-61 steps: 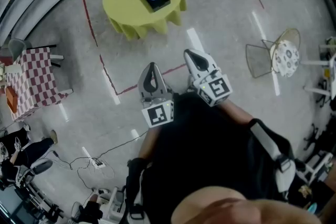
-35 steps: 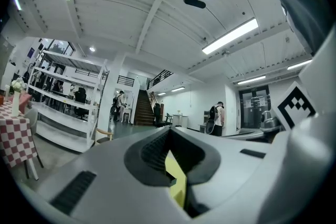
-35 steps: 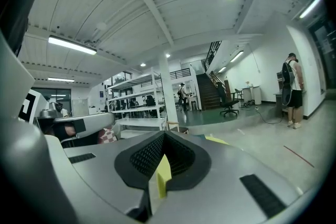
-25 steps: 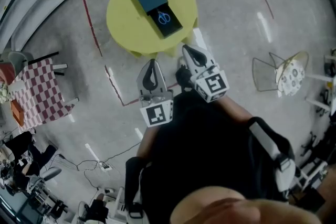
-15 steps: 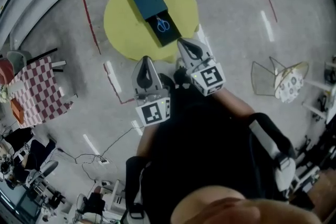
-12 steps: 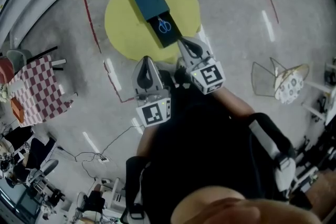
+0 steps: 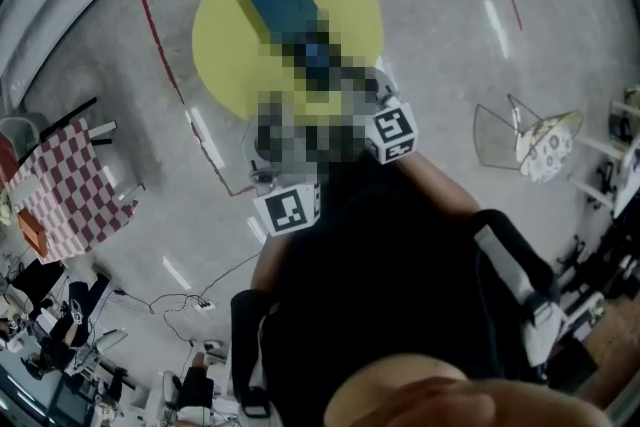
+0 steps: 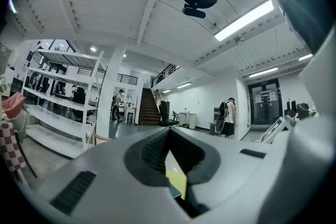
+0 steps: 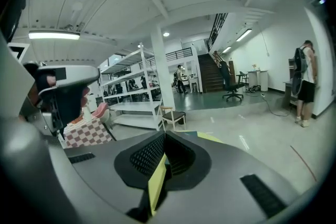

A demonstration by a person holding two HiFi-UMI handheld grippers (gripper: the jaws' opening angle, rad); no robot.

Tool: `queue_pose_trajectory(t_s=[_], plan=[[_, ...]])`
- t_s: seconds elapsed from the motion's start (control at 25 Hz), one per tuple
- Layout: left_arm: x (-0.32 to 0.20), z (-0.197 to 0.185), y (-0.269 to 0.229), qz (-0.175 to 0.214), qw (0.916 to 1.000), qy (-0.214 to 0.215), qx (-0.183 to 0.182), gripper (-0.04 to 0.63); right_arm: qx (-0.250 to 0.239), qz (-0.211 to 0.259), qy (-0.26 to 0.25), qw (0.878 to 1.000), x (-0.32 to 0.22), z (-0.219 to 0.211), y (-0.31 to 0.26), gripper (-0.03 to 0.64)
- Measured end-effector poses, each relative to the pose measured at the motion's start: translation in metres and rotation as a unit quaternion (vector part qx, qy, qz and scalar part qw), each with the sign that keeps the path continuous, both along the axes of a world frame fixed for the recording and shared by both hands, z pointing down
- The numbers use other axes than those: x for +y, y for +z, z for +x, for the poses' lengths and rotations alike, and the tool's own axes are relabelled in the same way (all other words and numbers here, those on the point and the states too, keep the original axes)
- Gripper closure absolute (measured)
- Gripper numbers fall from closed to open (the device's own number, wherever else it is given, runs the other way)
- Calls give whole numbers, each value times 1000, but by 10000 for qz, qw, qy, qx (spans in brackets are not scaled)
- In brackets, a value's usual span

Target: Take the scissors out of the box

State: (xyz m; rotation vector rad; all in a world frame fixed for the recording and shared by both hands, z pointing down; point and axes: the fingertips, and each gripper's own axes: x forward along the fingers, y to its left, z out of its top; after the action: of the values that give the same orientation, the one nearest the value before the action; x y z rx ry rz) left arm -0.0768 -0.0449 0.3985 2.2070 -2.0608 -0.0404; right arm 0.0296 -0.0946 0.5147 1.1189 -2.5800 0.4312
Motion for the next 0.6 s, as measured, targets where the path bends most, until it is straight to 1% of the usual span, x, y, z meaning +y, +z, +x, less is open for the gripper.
queue_pose_trajectory(t_s=[0.08, 0.2, 0.32, 0.6], plan=[[-9, -8, 1, -30, 10000, 57, 21, 598, 157, -163, -7, 9997, -5, -6, 14, 617], [-22, -20, 4, -57, 9999, 125, 25, 598, 230, -412, 95, 9988, -16, -16, 38, 617], [-31, -24, 5, -32, 9998, 177, 31, 598, 514, -608, 122, 9968, -22, -18, 66, 617], [-42, -35, 16, -125, 9996, 222, 77, 598, 1178, -1165, 51, 9862, -25, -22, 135, 610]])
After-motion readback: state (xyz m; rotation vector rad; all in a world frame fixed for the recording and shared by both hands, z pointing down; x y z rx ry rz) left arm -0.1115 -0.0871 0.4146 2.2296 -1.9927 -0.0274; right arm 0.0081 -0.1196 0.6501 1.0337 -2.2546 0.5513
